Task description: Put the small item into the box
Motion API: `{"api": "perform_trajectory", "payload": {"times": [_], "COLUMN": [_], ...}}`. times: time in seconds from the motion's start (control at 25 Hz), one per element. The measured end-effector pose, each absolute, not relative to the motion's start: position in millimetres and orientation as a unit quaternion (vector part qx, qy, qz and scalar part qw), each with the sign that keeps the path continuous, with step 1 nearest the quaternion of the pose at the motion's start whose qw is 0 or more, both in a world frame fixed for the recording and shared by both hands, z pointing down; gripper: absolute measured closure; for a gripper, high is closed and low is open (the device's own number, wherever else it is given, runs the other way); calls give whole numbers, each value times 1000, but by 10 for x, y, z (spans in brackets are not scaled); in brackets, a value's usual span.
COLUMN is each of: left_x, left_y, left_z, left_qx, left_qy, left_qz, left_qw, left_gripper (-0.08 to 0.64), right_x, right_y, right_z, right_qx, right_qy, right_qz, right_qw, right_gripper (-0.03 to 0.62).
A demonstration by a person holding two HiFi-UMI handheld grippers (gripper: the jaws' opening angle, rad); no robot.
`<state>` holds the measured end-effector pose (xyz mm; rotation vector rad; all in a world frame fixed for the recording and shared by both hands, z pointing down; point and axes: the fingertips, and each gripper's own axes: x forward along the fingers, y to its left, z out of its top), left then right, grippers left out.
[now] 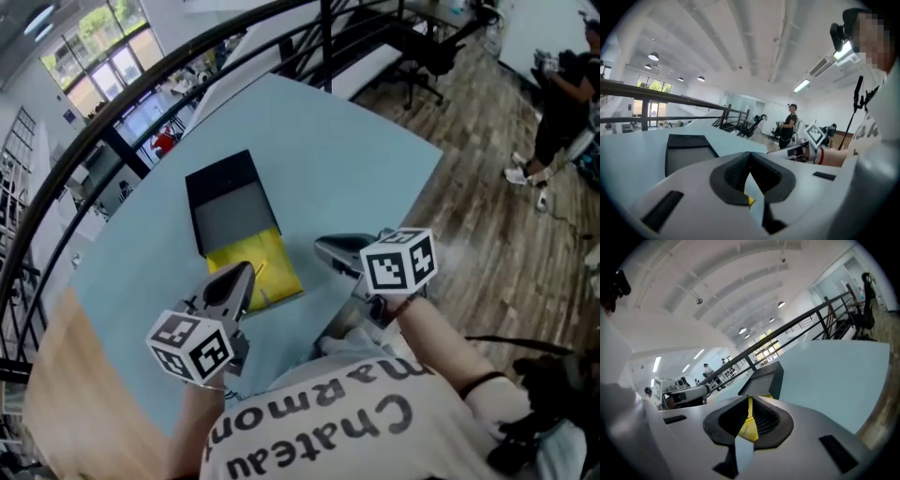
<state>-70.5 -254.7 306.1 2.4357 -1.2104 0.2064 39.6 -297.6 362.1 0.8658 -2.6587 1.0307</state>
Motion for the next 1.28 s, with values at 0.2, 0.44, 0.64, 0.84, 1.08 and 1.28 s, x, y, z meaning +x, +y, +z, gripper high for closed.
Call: {"api": "perform_trajectory", "payload": {"times": [0.2, 0.44, 0.64, 0.84, 1.08, 1.28], "left_x": [-875, -1218, -1396, -1477, -1652, -1761], "left_y": [-2229, -1768, -1313, -910, -569, -441], "left_z": [2592, 2560, 2631, 2686, 2830, 2992], "left_qx": [892, 898, 902, 907, 908, 904], "left_qy": [-421, -412, -407, -393, -389, -394], "left_qz": [34, 34, 55, 55, 53, 60], "left_qw": [159, 149, 137, 137, 146, 156], "left_gripper": [557, 557, 557, 557, 557, 557], "right_x": [426, 234, 86, -23, -223, -319], "right_y": [-2755, -2236, -1719, -1292, -952, -814], "right_z": [3155, 3081, 3077, 3168, 3329, 3416], "right_qx": [329, 351, 362, 370, 371, 369], "right_qy": [-893, -893, -888, -884, -882, -882], "right_qz": [306, 283, 280, 285, 289, 290], "right_qw": [21, 17, 29, 26, 41, 49], "right_gripper": [543, 545, 546, 546, 546, 546]}}
